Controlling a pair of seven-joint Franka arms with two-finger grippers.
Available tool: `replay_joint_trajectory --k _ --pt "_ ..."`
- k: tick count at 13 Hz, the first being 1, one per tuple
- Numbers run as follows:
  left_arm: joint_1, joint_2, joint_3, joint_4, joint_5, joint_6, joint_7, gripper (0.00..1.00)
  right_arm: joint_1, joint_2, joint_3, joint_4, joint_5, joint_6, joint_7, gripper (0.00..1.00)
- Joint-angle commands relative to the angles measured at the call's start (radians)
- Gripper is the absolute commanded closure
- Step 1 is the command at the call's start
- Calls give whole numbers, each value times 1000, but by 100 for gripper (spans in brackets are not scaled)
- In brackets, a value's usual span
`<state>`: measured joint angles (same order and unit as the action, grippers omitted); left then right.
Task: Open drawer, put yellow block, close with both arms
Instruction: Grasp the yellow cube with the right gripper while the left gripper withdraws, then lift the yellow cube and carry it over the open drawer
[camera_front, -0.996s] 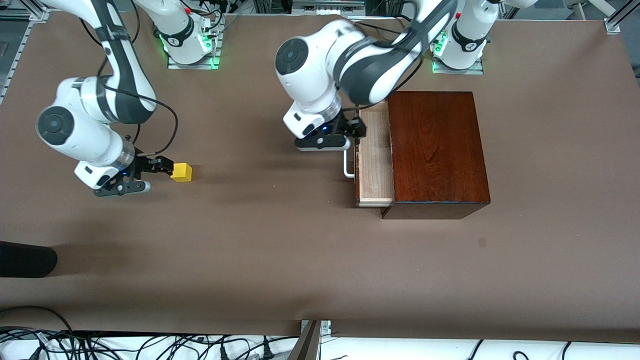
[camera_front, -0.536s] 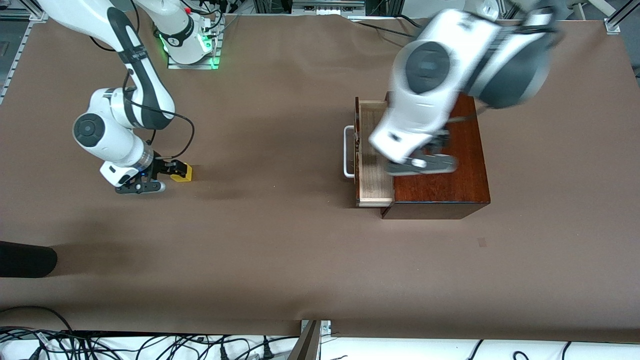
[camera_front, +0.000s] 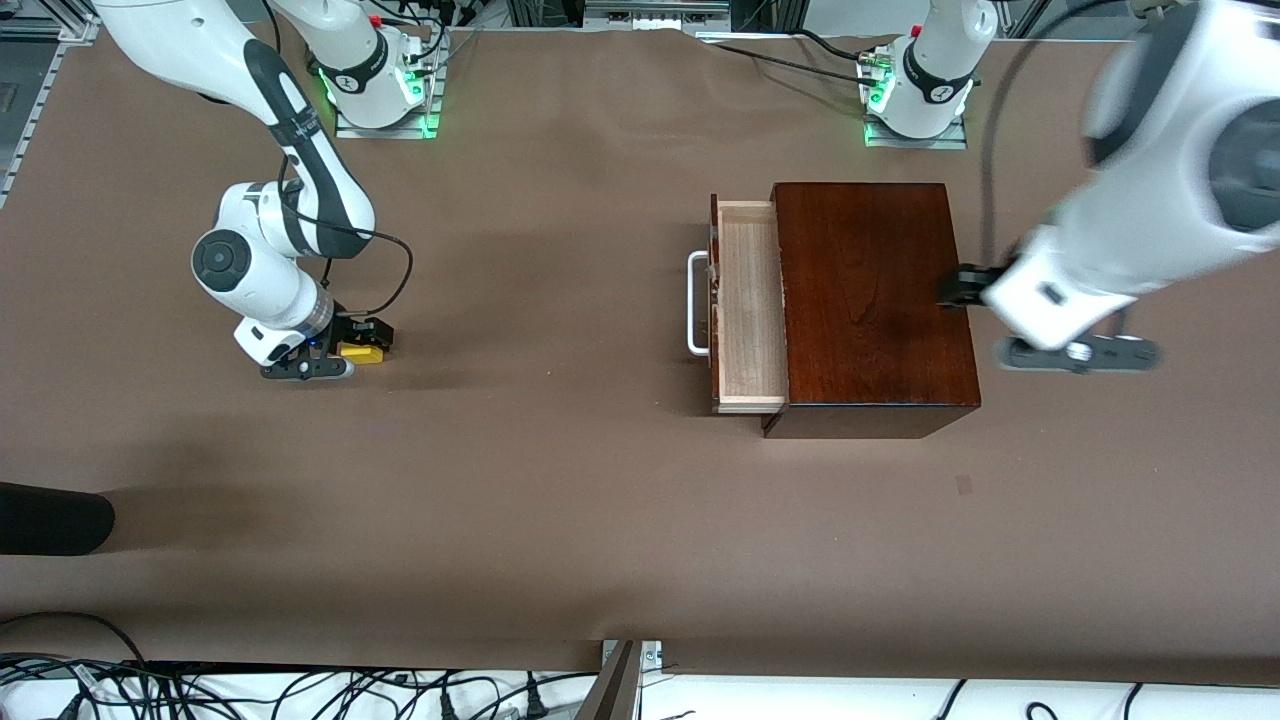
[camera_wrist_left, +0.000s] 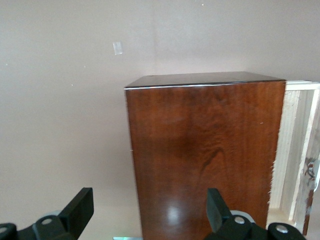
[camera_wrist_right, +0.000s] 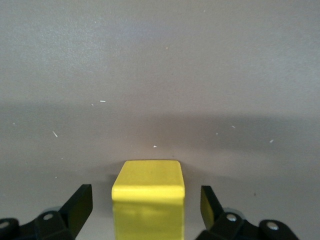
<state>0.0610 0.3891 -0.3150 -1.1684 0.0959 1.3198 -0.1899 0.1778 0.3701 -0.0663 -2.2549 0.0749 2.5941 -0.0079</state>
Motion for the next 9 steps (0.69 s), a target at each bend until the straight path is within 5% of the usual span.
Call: replay_joint_trajectory --k 1,4,6,9 --pt "48 -93 49 -98 -74 65 160 0 3 1 5 -11 19 23 6 43" --pt "-87 -246 272 -302 -88 252 204 0 3 6 6 -14 19 21 2 74" --pt "-96 -340 287 -434 -79 387 192 0 3 -13 14 -8 17 2 -4 95" --pt "-93 -404 287 -507 -76 409 188 0 3 -100 31 52 13 -129 -50 100"
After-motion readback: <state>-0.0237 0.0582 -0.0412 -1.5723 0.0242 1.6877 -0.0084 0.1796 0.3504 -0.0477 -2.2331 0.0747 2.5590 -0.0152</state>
